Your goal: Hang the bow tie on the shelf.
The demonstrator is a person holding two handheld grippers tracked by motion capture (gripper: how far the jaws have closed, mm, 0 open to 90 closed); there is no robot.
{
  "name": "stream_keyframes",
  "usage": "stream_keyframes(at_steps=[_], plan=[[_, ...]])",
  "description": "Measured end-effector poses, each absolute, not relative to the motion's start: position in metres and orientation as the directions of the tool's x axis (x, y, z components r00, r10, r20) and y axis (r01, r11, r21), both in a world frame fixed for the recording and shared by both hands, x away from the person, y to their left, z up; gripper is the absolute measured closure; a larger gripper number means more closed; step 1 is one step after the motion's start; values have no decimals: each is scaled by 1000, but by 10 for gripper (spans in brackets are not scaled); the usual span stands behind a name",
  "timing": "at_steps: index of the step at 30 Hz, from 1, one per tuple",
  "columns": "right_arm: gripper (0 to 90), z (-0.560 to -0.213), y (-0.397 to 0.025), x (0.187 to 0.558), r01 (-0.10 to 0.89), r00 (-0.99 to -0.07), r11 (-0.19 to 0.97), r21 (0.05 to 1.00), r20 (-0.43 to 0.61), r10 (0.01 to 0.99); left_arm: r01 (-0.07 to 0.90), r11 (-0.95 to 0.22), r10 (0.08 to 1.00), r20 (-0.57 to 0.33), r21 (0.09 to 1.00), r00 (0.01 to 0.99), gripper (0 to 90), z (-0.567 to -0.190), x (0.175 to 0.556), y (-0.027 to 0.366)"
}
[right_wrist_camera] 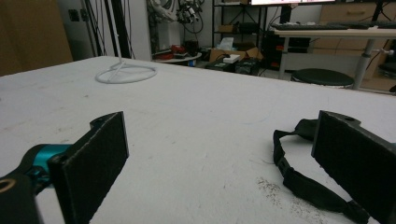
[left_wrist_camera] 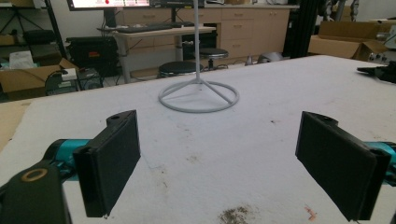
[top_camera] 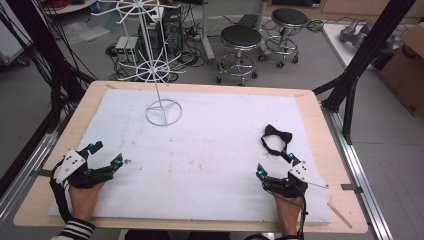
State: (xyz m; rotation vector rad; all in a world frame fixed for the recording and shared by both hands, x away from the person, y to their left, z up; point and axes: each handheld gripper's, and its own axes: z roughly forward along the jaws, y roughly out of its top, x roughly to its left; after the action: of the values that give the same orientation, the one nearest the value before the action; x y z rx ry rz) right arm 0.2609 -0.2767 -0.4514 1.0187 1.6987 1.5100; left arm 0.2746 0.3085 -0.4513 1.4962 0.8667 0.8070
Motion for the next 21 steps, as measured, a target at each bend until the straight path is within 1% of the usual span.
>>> stream_keyframes(at_steps=[7, 21], plan=[[28, -451, -278, 261, 134, -496, 33, 990, 38, 867, 68, -70, 873, 28, 995, 487, 142, -451, 274, 307], [27, -451, -278, 262, 143, -495, 20, 989, 54, 867, 71, -67, 874, 24, 995, 486, 142, -451, 274, 307]])
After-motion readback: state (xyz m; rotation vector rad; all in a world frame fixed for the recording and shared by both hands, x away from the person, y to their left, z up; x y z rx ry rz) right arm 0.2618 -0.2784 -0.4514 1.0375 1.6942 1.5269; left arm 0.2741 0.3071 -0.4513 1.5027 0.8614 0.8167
